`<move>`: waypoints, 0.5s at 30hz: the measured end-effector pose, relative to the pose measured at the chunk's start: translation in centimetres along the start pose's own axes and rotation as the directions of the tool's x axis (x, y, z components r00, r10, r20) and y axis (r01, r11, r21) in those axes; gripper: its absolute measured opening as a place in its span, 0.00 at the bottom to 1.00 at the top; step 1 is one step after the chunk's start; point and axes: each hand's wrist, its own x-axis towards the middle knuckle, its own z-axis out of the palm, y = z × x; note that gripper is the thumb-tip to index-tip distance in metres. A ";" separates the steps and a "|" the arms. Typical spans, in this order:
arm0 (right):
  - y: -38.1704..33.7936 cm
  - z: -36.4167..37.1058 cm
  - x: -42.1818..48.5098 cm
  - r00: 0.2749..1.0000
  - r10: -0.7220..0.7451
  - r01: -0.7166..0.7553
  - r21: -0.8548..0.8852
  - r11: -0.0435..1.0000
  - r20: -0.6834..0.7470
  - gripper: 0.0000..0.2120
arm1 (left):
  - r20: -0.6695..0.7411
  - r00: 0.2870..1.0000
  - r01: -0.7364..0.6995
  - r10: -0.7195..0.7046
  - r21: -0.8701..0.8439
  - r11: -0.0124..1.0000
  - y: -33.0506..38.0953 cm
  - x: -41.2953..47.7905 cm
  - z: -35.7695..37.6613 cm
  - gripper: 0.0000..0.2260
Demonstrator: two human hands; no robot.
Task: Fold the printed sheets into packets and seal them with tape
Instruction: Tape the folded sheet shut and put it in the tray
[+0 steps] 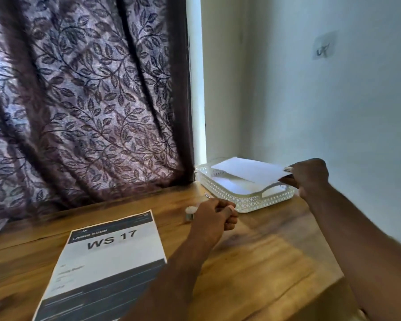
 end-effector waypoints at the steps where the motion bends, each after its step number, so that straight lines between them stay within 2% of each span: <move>1: 0.2 0.3 0.5 1.000 -0.008 0.008 -0.029 1.000 0.017 0.06 | -0.008 1.000 0.014 -0.014 -0.030 0.999 -0.1 0.4 0.4 0.05; 4: 0.1 2.3 1.1 0.997 -0.071 0.070 -0.227 0.971 0.004 0.02 | -0.038 0.999 0.007 -0.009 -0.064 0.998 -0.6 1.3 1.1 0.05; 8: 0.1 5.0 1.8 0.994 -0.110 0.112 -0.423 0.899 0.030 0.06 | -0.060 0.998 -0.029 0.027 -0.032 0.999 -1.8 1.7 0.9 0.05; 10: 0.2 6.0 2.1 0.988 -0.138 0.151 -0.511 0.846 0.065 0.13 | -0.066 0.997 -0.038 0.037 -0.024 0.999 -2.4 2.1 0.7 0.05; 12: 0.6 6.7 2.5 0.983 -0.142 0.183 -0.553 0.813 0.117 0.15 | -0.072 0.996 -0.048 0.047 -0.024 0.999 -2.6 2.3 0.7 0.05; 15: 1.3 8.0 2.4 0.976 -0.127 0.217 -0.717 0.663 0.178 0.12 | -0.083 0.995 -0.061 0.060 -0.001 0.998 -2.7 2.2 0.8 0.05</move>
